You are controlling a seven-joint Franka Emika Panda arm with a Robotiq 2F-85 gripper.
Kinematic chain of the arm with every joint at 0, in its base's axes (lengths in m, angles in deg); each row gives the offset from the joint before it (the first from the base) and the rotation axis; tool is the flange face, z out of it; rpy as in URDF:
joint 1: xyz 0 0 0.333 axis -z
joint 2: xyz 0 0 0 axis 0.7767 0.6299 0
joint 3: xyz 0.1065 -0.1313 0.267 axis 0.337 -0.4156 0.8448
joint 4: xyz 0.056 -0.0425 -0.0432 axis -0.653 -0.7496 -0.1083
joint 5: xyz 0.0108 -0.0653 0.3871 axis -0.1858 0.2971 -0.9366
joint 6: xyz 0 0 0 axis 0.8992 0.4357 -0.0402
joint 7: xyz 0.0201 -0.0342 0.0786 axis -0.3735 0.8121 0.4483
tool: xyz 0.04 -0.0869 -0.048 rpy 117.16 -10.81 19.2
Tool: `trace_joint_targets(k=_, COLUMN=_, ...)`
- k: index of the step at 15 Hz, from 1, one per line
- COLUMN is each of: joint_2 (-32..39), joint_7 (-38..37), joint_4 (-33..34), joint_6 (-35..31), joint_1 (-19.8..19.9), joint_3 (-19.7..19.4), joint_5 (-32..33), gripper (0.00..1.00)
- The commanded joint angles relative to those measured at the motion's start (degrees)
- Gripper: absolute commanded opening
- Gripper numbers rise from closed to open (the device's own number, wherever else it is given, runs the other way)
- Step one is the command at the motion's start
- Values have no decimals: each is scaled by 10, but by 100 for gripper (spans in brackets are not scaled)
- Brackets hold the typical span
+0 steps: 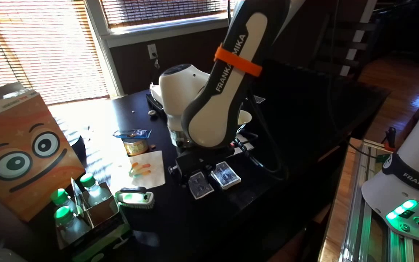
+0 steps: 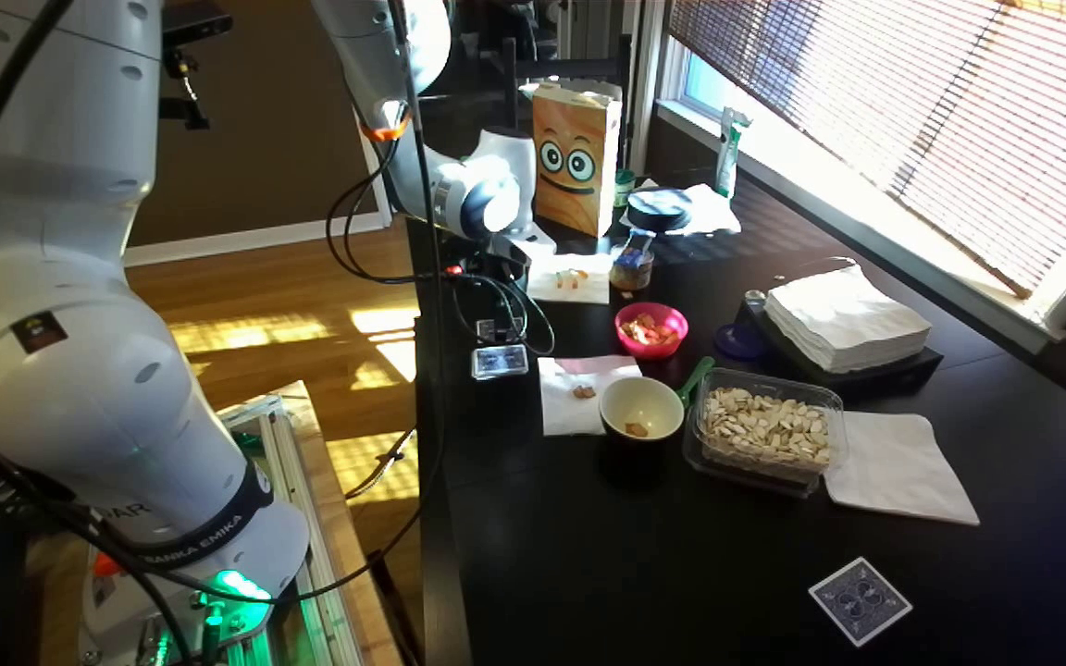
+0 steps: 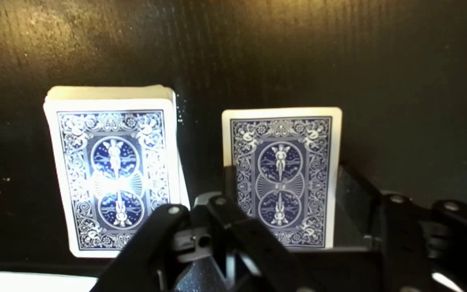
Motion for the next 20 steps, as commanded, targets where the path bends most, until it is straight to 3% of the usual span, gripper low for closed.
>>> trace_joint_targets(k=1, joint_2=10, joint_7=2, joint_4=10, joint_6=1, joint_1=-6, joint_3=-6, joint_5=-13, gripper=55)
trace_joint_targets(k=3, joint_2=10, joint_7=2, joint_4=12, joint_6=0, joint_1=-7, joint_3=-6, joint_5=-12, gripper=50)
trace_joint_targets(k=6, joint_2=10, joint_7=2, joint_4=11, joint_6=0, joint_1=-7, joint_3=-6, joint_5=-12, gripper=54)
trace_joint_targets(k=12, joint_2=7, joint_7=1, joint_4=9, joint_6=-1, joint_1=-7, joint_3=-6, joint_5=-12, gripper=53)
trace_joint_targets(k=17, joint_2=0, joint_7=-4, joint_4=7, joint_6=-1, joint_1=-10, joint_3=-10, joint_5=-9, gripper=41)
trace_joint_targets(k=20, joint_2=-1, joint_7=-4, joint_4=7, joint_6=0, joint_1=-10, joint_3=-12, joint_5=-7, gripper=42)
